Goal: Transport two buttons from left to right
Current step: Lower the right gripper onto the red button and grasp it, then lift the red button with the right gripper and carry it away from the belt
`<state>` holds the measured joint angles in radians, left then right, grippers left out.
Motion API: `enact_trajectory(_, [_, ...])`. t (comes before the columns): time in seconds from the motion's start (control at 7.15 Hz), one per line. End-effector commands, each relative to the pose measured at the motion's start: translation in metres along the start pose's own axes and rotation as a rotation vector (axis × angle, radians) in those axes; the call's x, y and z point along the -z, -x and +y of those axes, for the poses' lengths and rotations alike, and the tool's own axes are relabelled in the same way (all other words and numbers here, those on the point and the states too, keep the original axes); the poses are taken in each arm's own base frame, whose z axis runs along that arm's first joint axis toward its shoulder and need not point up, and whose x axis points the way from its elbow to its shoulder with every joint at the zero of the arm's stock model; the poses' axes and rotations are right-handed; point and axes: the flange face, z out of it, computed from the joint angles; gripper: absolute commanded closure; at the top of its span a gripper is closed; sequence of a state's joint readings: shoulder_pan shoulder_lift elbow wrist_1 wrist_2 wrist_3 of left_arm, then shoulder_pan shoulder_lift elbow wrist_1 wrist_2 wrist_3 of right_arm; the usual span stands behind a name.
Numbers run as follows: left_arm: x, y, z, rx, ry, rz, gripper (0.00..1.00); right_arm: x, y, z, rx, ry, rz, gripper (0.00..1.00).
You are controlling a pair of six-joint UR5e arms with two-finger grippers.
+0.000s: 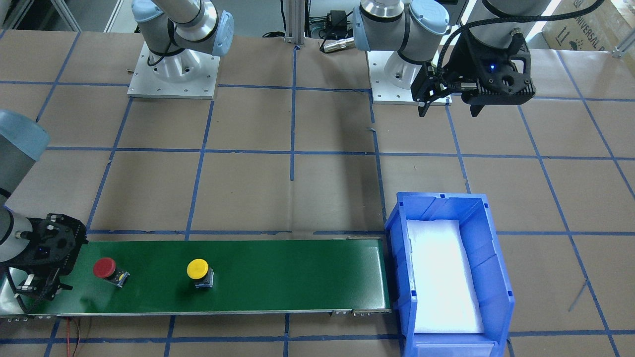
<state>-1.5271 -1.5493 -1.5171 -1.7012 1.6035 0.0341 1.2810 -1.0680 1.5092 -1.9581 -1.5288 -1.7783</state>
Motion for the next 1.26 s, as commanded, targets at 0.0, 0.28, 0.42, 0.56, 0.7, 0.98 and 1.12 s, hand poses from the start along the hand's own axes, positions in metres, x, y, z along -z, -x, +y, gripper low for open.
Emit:
enact_trajectory(0.0, [-0.0002,0.0012,-0.0001,-0.003,0.002,-0.001,0.0,-0.0013,0.0,-0.0015,-0.001,-0.013,0.017,0.0])
enact_trajectory(0.28, [-0.0002,0.0003,0.0,-0.003,0.002,0.001,0.0,0.0017,-0.0003,-0.0016,-0.001,-0.012,0.025,0.0])
enact_trajectory(0.42, [0.0,0.002,-0.0005,-0.006,0.0,-0.001,0.0,0.0021,-0.0008,-0.0016,-0.001,-0.012,0.029,0.0])
enact_trajectory(0.56, [0.0,0.002,-0.0005,-0.003,0.0,-0.001,0.0,0.0017,-0.0012,-0.0031,0.0,-0.026,0.038,0.0])
enact_trajectory(0.7, [0.0007,0.0012,0.0003,-0.009,-0.001,-0.001,0.0,0.0026,-0.0018,-0.0032,0.0,-0.027,0.042,0.0])
enact_trajectory(0.98, [-0.0009,0.0005,0.0001,-0.007,0.003,-0.001,0.0,0.0023,-0.0024,-0.0035,-0.005,-0.031,0.043,0.0])
enact_trajectory(1.12, [0.0,0.0012,-0.0003,-0.008,0.0,-0.001,0.0,0.0016,-0.0021,-0.0035,-0.006,-0.032,0.041,0.0])
